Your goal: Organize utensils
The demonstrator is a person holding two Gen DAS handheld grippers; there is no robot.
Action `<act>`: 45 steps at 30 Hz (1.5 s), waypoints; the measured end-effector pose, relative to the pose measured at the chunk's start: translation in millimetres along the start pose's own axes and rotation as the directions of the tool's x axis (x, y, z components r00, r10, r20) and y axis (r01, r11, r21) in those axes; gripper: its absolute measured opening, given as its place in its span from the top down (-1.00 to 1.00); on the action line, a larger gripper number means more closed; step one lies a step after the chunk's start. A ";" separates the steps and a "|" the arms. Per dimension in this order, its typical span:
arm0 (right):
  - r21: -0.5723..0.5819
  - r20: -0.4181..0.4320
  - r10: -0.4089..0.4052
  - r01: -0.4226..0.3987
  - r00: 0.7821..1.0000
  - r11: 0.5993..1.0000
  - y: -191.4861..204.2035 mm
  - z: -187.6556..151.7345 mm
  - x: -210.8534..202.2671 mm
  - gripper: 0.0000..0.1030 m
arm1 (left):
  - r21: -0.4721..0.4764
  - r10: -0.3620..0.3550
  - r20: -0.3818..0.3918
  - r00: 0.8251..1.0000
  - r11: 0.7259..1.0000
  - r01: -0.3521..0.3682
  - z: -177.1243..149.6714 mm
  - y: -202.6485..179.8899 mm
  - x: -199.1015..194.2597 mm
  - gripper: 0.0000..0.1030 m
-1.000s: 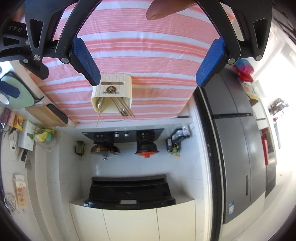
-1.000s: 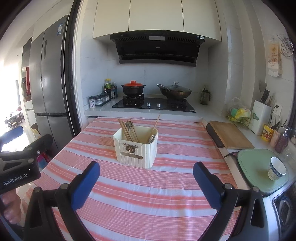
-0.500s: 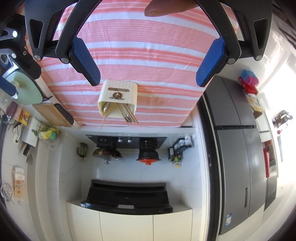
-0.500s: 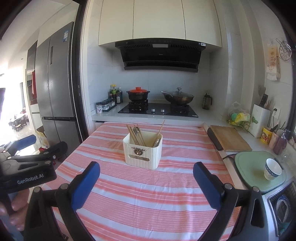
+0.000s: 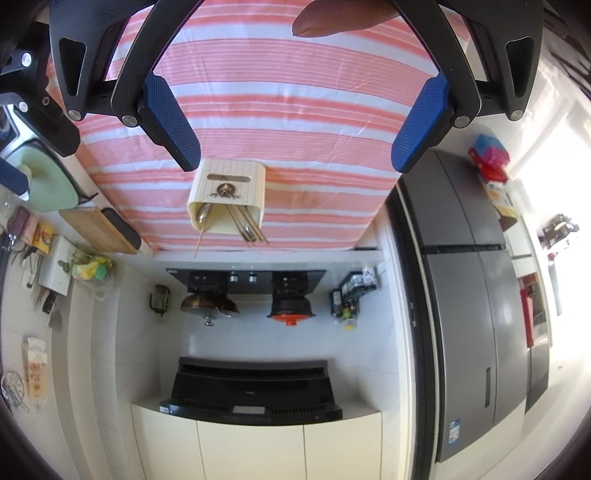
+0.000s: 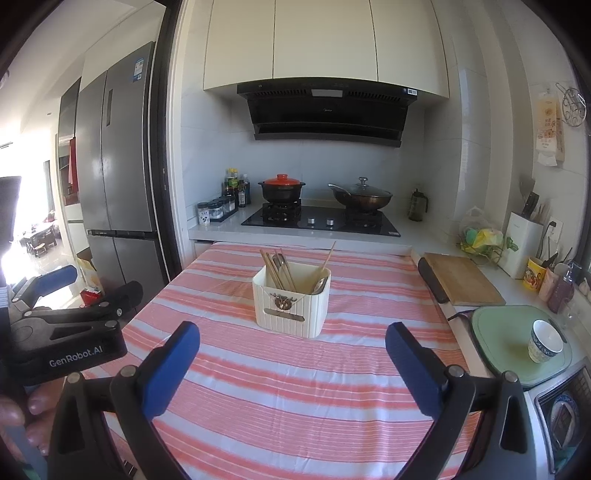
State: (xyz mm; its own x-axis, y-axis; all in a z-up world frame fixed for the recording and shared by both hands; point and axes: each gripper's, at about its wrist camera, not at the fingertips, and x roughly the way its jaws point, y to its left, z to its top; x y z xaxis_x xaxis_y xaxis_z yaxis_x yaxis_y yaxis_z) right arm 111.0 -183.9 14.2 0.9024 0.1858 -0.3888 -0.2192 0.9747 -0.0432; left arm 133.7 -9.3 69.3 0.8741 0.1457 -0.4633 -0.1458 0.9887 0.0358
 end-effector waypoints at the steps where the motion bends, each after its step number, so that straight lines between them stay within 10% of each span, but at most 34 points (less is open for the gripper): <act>1: -0.001 0.001 0.000 0.000 1.000 1.000 0.4 0.0 -0.9 -0.99 | 0.000 -0.001 0.000 1.000 1.000 0.001 0.0 0.2 -0.6 -0.99; 45: -0.005 -0.003 -0.004 0.004 1.000 1.000 2.8 -4.0 0.3 -0.99 | 0.007 -0.004 -0.009 1.000 1.000 0.004 -3.3 6.3 1.8 -0.99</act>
State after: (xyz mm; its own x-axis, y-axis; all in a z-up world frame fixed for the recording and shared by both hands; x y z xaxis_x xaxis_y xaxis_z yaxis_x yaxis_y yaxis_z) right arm 109.2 -181.7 10.3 0.9020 0.1817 -0.3915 -0.2175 0.9748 -0.0488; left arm 132.9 -2.9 65.8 0.8707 0.1412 -0.4710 -0.1388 0.9895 0.0401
